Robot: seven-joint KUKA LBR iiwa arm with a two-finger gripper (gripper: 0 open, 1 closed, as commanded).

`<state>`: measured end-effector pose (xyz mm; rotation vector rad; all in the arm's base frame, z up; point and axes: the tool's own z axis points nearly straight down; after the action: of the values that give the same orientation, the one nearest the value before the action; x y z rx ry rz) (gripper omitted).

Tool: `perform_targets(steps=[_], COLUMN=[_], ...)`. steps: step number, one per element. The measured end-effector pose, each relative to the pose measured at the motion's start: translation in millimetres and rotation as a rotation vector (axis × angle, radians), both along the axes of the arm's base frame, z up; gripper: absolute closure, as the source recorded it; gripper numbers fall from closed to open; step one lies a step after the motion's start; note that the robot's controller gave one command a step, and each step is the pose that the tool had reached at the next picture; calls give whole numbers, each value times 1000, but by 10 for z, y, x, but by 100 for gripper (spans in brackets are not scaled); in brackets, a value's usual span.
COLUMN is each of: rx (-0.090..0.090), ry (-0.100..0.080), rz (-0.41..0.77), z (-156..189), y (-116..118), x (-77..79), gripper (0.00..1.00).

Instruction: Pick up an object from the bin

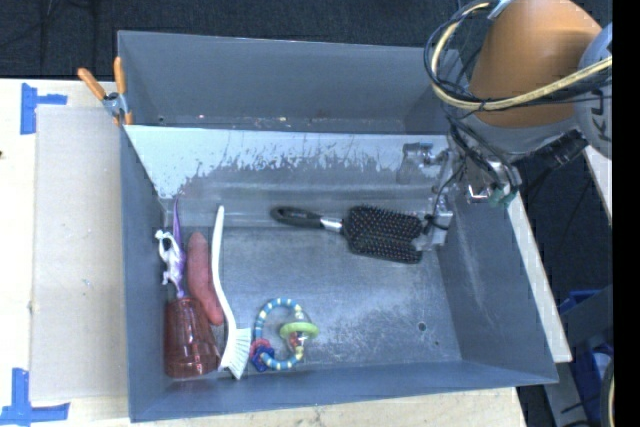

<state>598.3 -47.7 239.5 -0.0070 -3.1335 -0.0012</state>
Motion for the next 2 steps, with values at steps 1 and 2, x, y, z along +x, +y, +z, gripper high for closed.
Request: perform_targets(steps=[1,2], rx=[-1,0], ry=[-7,-5], rz=[1,-121], z=[50,-508], y=[3,-180], x=[10,109], gripper=[0,0])
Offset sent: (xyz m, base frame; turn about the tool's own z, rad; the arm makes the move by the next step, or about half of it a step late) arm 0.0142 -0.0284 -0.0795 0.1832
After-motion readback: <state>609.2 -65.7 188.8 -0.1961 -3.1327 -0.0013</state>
